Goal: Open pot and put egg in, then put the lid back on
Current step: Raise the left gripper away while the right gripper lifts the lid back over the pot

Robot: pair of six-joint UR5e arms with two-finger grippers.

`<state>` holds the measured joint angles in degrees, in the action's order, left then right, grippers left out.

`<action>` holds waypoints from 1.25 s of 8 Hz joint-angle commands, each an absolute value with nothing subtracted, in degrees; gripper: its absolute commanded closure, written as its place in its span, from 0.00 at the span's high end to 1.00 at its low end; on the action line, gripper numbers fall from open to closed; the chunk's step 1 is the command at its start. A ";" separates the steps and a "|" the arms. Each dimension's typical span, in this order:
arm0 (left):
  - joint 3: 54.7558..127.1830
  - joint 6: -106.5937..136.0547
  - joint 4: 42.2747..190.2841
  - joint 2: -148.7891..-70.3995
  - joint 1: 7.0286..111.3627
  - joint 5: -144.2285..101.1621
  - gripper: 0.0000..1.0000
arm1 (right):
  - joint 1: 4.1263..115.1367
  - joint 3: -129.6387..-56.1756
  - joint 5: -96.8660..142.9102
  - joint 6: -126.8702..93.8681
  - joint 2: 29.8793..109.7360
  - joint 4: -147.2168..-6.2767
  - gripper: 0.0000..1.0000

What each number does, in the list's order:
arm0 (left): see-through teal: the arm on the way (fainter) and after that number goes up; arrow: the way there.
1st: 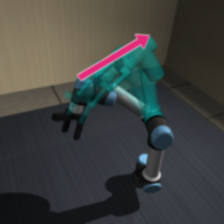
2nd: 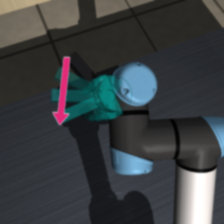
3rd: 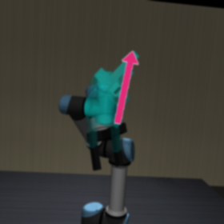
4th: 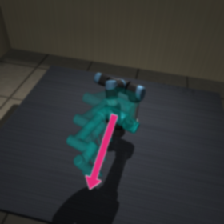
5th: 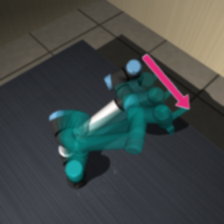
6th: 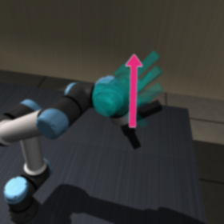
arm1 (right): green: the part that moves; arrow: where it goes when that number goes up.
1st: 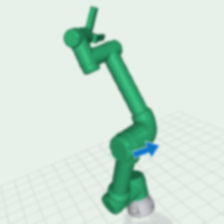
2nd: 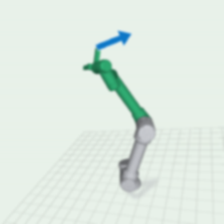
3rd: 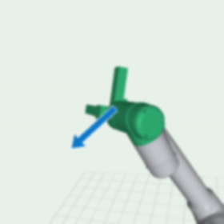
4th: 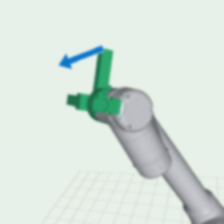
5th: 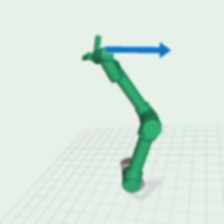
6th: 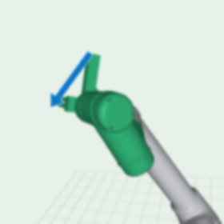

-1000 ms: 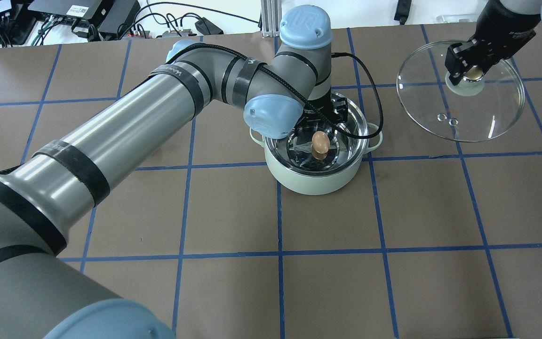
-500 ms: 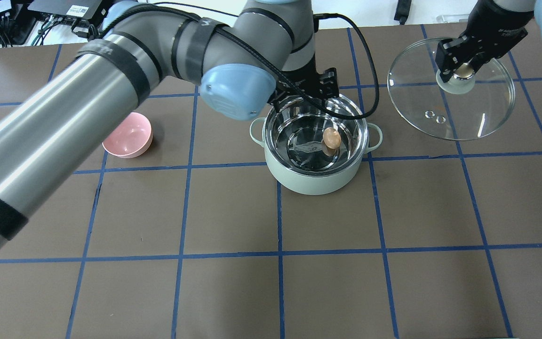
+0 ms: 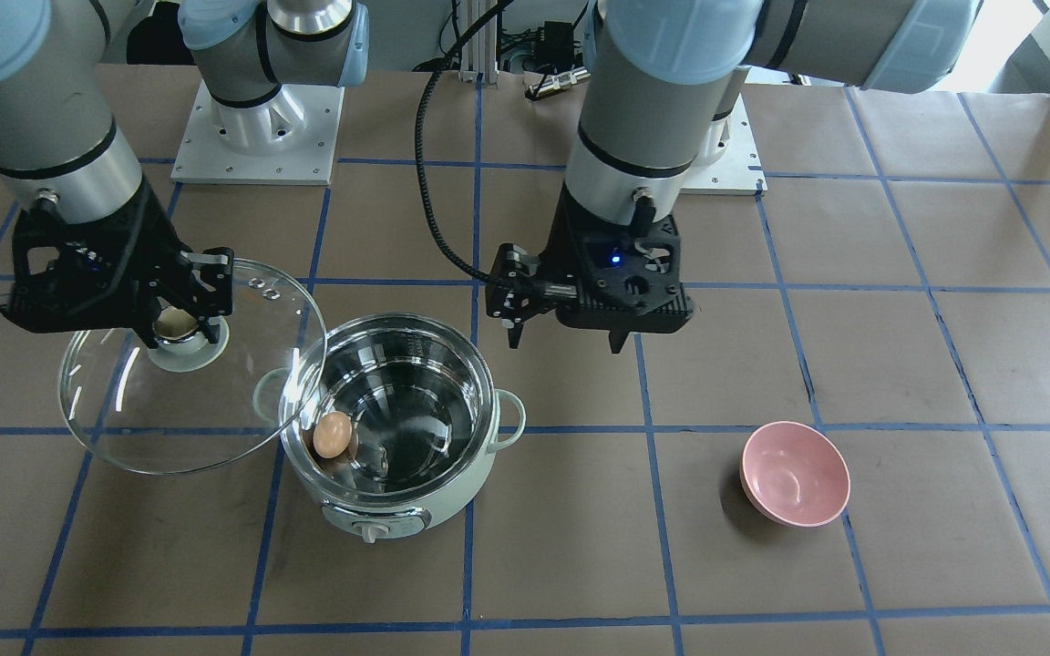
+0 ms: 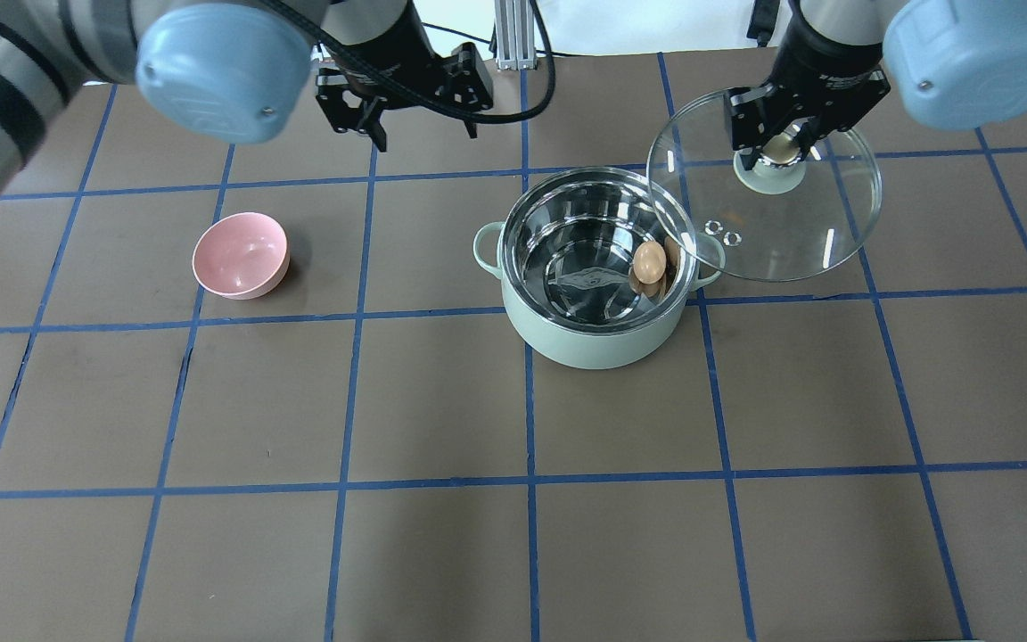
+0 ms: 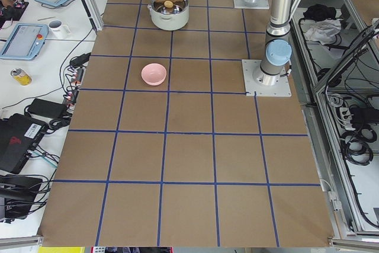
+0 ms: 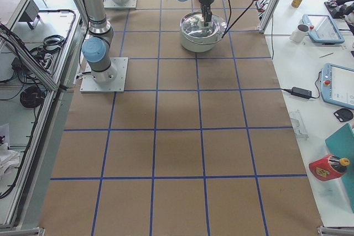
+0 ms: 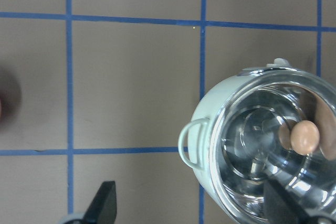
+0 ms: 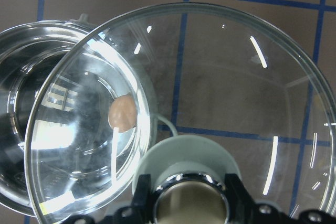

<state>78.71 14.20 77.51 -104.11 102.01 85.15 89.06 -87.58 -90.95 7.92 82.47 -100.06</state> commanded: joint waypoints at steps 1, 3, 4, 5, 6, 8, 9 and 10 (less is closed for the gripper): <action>80.59 5.82 81.47 -99.42 92.05 85.34 1.00 | 96.74 -87.63 -90.97 -2.25 81.04 -100.46 0.01; 80.60 1.78 83.48 -97.31 88.08 85.78 1.00 | 101.40 -87.89 -90.97 -7.88 78.76 -103.42 0.01; 80.68 0.71 84.80 -96.34 86.94 85.78 1.00 | 102.56 -87.98 -90.88 -9.56 77.79 -104.40 0.01; 80.77 0.53 84.99 -96.15 86.75 85.78 1.00 | 103.18 -87.98 -90.88 -9.84 76.48 -105.20 0.01; 81.55 0.44 84.90 -96.15 86.75 85.78 1.00 | 104.23 -87.98 -90.88 -11.15 75.51 -106.42 0.01; 81.91 0.44 84.90 -96.24 86.75 85.87 1.00 | 105.29 -88.07 -90.79 -11.43 73.31 -109.85 0.01; 81.91 0.44 84.73 -96.24 86.75 85.78 1.00 | 105.29 -88.07 -90.79 -11.43 72.69 -110.56 0.01; 81.91 0.44 84.73 -96.24 86.75 85.78 1.00 | 105.29 -88.15 -90.79 -11.43 72.08 -110.74 0.01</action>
<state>81.86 0.45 84.81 -96.22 86.77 85.81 105.15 -88.06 -90.80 -11.35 73.38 -109.61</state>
